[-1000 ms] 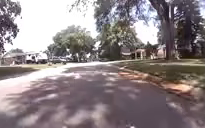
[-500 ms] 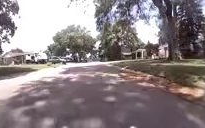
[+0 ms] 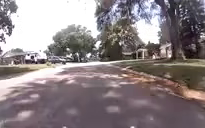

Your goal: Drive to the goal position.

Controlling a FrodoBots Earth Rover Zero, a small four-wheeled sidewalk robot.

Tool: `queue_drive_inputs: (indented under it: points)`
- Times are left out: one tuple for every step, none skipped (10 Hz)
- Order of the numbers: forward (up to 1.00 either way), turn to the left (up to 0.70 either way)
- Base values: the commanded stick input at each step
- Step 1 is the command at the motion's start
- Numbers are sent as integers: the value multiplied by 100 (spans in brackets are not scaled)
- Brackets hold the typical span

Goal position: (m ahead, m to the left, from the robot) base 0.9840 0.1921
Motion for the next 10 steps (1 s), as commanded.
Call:
queue_drive_inputs:
  points:
    - [70,0]
    - [70,0]
    - [70,0]
    - [70,0]
    - [70,0]
    - [70,0]
    - [70,0]
    - [70,0]
    - [70,0]
    - [70,0]
